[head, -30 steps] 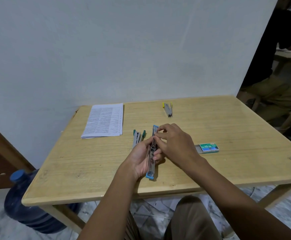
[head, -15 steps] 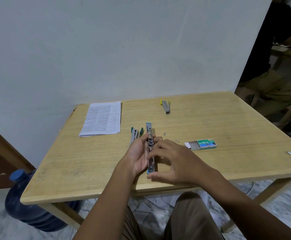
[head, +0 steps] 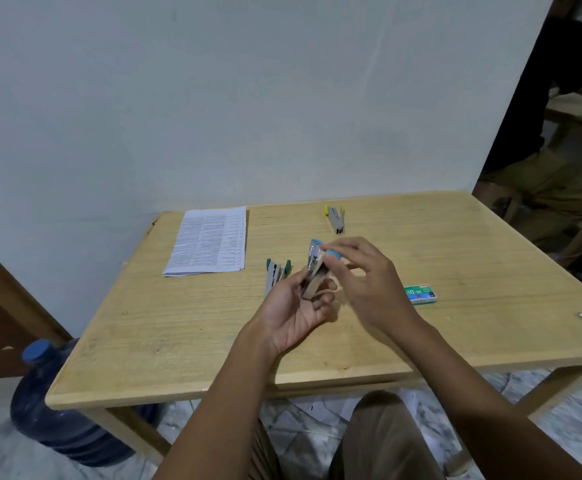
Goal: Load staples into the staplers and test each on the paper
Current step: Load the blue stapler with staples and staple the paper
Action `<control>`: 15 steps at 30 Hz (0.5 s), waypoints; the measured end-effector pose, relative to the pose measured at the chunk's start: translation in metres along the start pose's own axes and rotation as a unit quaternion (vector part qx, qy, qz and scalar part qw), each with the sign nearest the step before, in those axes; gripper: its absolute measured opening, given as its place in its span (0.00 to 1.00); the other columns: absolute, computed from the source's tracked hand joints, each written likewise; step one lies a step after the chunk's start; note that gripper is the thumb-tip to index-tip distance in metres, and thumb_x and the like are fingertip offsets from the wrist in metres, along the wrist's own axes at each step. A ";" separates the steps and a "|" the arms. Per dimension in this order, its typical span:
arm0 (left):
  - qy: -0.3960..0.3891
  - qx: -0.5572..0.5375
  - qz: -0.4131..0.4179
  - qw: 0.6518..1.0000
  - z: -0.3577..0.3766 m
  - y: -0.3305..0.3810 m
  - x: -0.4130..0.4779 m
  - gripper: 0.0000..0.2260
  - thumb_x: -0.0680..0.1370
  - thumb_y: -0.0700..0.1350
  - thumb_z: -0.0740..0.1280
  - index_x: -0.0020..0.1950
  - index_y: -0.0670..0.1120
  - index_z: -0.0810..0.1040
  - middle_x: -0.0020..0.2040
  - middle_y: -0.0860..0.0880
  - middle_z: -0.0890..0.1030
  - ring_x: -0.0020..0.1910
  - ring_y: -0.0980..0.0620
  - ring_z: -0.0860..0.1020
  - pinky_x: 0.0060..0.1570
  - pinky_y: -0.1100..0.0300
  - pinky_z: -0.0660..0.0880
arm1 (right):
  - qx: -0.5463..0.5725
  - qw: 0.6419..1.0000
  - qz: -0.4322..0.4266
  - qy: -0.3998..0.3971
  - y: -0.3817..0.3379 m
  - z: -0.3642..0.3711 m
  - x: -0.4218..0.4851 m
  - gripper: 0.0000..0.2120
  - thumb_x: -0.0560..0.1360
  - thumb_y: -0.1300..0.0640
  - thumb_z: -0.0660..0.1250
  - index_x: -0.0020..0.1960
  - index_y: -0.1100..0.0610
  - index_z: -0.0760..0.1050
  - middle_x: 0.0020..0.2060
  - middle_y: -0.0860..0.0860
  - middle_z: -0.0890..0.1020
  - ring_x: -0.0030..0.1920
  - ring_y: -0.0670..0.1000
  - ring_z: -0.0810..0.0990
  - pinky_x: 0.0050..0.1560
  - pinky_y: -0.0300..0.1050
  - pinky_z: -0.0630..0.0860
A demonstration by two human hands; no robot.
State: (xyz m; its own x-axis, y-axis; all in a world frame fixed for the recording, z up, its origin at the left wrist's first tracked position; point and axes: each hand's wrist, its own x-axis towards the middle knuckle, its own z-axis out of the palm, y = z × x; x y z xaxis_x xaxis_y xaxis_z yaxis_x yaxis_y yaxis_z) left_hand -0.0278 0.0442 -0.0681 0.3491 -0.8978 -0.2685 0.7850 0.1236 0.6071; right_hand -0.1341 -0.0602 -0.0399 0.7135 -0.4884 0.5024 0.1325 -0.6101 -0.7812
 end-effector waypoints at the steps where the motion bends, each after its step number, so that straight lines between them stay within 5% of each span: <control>1: -0.010 0.015 -0.002 1.000 0.001 0.000 -0.002 0.15 0.83 0.48 0.56 0.53 0.39 0.78 0.38 0.42 0.78 0.31 0.50 0.73 0.32 0.60 0.73 | 0.025 0.998 0.051 0.007 -0.004 0.001 0.006 0.10 0.79 0.51 0.67 0.58 0.48 0.82 0.54 0.43 0.79 0.57 0.41 0.78 0.51 0.34 0.73; 4: -0.041 0.039 -0.007 0.998 0.002 -0.002 -0.007 0.13 0.82 0.47 0.59 0.55 0.39 0.79 0.32 0.44 0.75 0.28 0.52 0.73 0.31 0.60 0.72 | 0.086 0.983 0.161 0.020 -0.012 0.003 0.018 0.17 0.79 0.48 0.66 0.67 0.48 0.76 0.62 0.47 0.75 0.62 0.44 0.74 0.44 0.24 0.72; 6: -0.065 0.054 0.004 0.996 0.003 -0.001 -0.009 0.14 0.82 0.47 0.58 0.57 0.40 0.77 0.30 0.46 0.73 0.26 0.53 0.71 0.31 0.60 0.70 | 0.152 0.958 0.242 0.004 -0.013 0.004 0.020 0.24 0.77 0.42 0.66 0.71 0.48 0.71 0.63 0.49 0.76 0.62 0.47 0.75 0.50 0.32 0.77; 9: -0.098 0.054 0.004 0.994 0.004 0.000 -0.011 0.12 0.82 0.47 0.57 0.57 0.41 0.75 0.30 0.46 0.73 0.26 0.53 0.70 0.33 0.60 0.70 | 0.253 0.908 0.332 -0.049 -0.011 0.009 0.022 0.24 0.75 0.38 0.66 0.58 0.57 0.79 0.51 0.52 0.84 0.53 0.52 0.82 0.65 0.55 0.74; 11: -0.111 0.049 -0.010 0.993 0.004 -0.001 -0.011 0.12 0.82 0.47 0.57 0.56 0.42 0.76 0.31 0.45 0.75 0.28 0.51 0.72 0.34 0.59 0.71 | 0.320 0.880 0.350 -0.026 -0.012 0.012 0.022 0.22 0.76 0.42 0.67 0.57 0.60 0.80 0.49 0.53 0.87 0.53 0.52 0.84 0.65 0.54 0.75; 15: -0.112 0.054 -0.011 0.992 0.003 -0.001 -0.011 0.18 0.83 0.49 0.54 0.56 0.41 0.80 0.32 0.43 0.76 0.29 0.49 0.73 0.35 0.57 0.71 | 0.333 0.879 0.341 0.020 -0.012 0.015 0.024 0.19 0.77 0.46 0.68 0.57 0.61 0.81 0.49 0.54 0.87 0.55 0.53 0.84 0.66 0.55 0.75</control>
State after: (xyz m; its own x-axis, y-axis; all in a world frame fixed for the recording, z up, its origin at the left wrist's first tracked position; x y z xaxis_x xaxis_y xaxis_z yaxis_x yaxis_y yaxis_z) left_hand -0.0341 0.0527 -0.0637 0.1997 -0.9728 -0.1173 0.7273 0.0669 0.6830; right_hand -0.1083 -0.0551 -0.0240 0.7602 -0.6285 -0.1648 0.0654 0.3264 -0.9430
